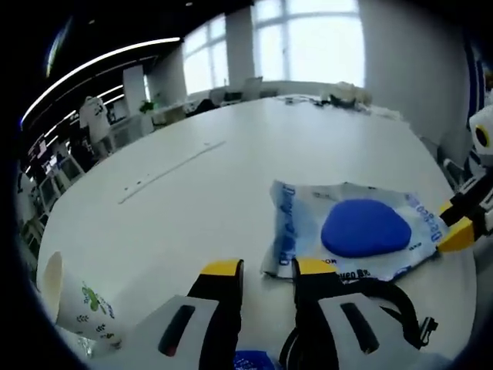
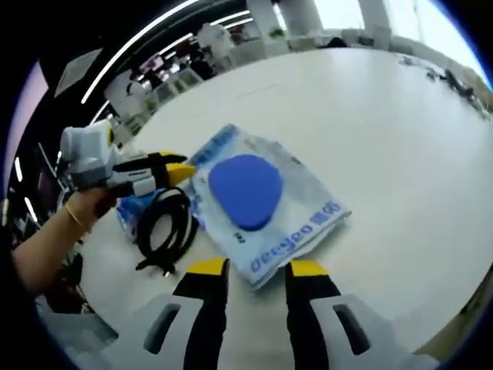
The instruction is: Arrange the tabletop items into an orderly group along one side of the table until the central work area is clear of visible clutter.
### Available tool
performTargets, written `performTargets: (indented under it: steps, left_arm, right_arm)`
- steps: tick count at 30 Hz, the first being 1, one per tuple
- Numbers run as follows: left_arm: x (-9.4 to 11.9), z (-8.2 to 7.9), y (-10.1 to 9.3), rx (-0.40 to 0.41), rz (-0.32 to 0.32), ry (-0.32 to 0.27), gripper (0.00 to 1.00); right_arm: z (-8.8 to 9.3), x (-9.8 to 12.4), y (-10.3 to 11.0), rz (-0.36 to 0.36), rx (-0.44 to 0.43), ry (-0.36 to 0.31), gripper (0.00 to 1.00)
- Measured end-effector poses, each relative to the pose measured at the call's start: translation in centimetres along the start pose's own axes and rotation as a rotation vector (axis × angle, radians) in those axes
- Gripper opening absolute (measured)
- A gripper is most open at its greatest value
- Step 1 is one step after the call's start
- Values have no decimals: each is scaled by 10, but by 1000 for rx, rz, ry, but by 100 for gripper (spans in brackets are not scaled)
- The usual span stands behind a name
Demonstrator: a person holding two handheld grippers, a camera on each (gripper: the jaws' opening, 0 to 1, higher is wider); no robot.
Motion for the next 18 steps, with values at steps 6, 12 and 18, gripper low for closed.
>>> performTargets:
  steps: [6, 12, 18]
  left_arm:
    - [-4, 1, -3, 8, 29, 19, 16]
    - [-5, 1, -6, 25, 34, 43, 11]
    - [-5, 2, -7, 39, 47, 48, 3]
  right_arm:
    - [3, 0, -5, 16, 10, 8, 16]
    - [3, -1, -6, -7, -15, 7, 14]
    - [5, -3, -5, -25, -33, 5, 10]
Point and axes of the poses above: the point that each gripper's makers call its tool centre point, and the gripper's own axes: x roughly backward along the fingers, y roughly to its left, z roughly out of its underside, the point moved 9 cm from there along x, roughly backward along the fingers, and after that the axes turned 2 degrees about -y, right-handed, at the moved point
